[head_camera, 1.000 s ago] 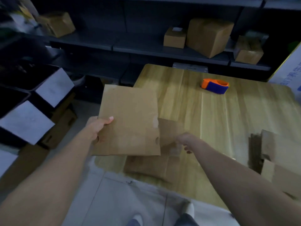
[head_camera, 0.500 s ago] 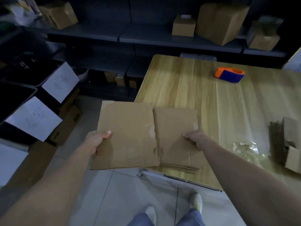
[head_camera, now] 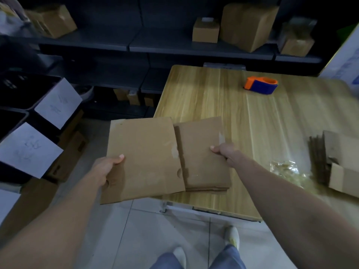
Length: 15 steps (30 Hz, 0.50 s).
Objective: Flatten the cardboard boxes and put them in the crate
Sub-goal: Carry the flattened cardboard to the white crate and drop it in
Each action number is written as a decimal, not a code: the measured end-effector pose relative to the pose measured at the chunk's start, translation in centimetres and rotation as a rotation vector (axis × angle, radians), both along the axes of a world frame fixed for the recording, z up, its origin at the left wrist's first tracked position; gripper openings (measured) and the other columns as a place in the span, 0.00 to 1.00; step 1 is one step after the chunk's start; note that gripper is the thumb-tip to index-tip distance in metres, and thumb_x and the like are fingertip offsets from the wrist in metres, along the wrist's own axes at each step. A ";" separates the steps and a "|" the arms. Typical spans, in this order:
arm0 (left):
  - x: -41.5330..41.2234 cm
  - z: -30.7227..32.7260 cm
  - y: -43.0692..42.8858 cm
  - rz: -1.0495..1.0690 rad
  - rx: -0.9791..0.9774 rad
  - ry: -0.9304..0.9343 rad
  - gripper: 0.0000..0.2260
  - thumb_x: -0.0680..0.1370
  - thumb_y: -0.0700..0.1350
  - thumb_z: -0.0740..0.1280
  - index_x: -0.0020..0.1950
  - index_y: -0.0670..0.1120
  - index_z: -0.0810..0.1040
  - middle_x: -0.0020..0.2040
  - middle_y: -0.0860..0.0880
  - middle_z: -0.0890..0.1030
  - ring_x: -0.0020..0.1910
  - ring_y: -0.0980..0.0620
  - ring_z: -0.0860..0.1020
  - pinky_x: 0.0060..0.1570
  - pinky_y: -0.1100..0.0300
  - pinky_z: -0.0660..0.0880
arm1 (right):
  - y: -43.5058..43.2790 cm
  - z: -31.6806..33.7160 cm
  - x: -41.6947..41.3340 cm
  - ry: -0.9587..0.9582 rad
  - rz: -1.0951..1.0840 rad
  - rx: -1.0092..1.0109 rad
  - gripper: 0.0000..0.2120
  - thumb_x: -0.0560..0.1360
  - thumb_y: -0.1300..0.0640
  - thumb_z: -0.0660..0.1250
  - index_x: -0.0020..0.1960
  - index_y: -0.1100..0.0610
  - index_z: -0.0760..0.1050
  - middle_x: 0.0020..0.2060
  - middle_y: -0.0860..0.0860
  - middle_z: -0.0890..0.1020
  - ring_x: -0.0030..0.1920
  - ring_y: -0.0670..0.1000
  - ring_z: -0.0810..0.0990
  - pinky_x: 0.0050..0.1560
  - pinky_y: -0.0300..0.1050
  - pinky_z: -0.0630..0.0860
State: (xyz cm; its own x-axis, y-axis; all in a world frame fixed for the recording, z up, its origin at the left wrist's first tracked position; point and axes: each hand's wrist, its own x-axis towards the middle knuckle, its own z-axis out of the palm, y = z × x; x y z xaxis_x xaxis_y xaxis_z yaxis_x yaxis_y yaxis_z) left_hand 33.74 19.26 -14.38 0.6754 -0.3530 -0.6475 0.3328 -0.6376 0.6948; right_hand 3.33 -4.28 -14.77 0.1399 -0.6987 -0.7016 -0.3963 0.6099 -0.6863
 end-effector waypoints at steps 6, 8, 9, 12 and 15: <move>-1.2 3.6 -3.0 -0.040 -0.137 0.005 0.13 0.71 0.52 0.73 0.45 0.44 0.77 0.43 0.46 0.80 0.41 0.46 0.77 0.39 0.54 0.70 | -2.6 4.8 -3.0 -0.035 -0.102 -0.198 0.21 0.70 0.59 0.74 0.59 0.64 0.72 0.52 0.60 0.80 0.50 0.60 0.81 0.53 0.61 0.78; -2.1 5.0 -4.9 -0.038 -0.163 0.002 0.15 0.70 0.52 0.73 0.48 0.43 0.77 0.45 0.45 0.79 0.42 0.45 0.77 0.47 0.51 0.71 | -3.4 6.8 -5.3 -0.093 -0.153 -0.241 0.21 0.71 0.60 0.73 0.59 0.62 0.69 0.53 0.59 0.79 0.50 0.59 0.81 0.52 0.61 0.79; -2.6 5.7 -5.9 -0.041 -0.186 0.001 0.16 0.70 0.51 0.74 0.51 0.43 0.77 0.46 0.44 0.80 0.43 0.45 0.77 0.50 0.49 0.72 | -3.8 7.7 -6.6 -0.127 -0.188 -0.257 0.21 0.71 0.61 0.73 0.60 0.62 0.69 0.54 0.58 0.79 0.50 0.59 0.81 0.51 0.60 0.79; -5.0 8.1 -9.3 -0.102 -0.251 -0.004 0.19 0.69 0.51 0.74 0.55 0.42 0.78 0.50 0.43 0.81 0.49 0.42 0.78 0.54 0.46 0.74 | -4.7 10.3 -11.3 -0.181 -0.290 -0.319 0.21 0.71 0.63 0.72 0.61 0.62 0.69 0.54 0.58 0.80 0.49 0.59 0.81 0.51 0.59 0.79; -8.8 10.0 -12.8 -0.191 -0.313 0.000 0.16 0.70 0.52 0.74 0.51 0.44 0.79 0.47 0.44 0.81 0.47 0.42 0.78 0.43 0.49 0.75 | -5.2 12.5 -17.0 -0.190 -0.399 -0.384 0.23 0.69 0.63 0.74 0.62 0.63 0.71 0.52 0.58 0.80 0.49 0.60 0.81 0.52 0.61 0.78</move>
State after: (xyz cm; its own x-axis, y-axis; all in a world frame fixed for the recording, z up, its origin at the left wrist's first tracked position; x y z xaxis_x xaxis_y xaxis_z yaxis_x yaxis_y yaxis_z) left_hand 24.95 6.48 -4.35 0.5785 -0.6536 -0.4880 0.2281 -0.4447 0.8661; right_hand -13.63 -9.44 -2.26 -0.0876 -0.9222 -0.3765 -0.0355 0.3806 -0.9240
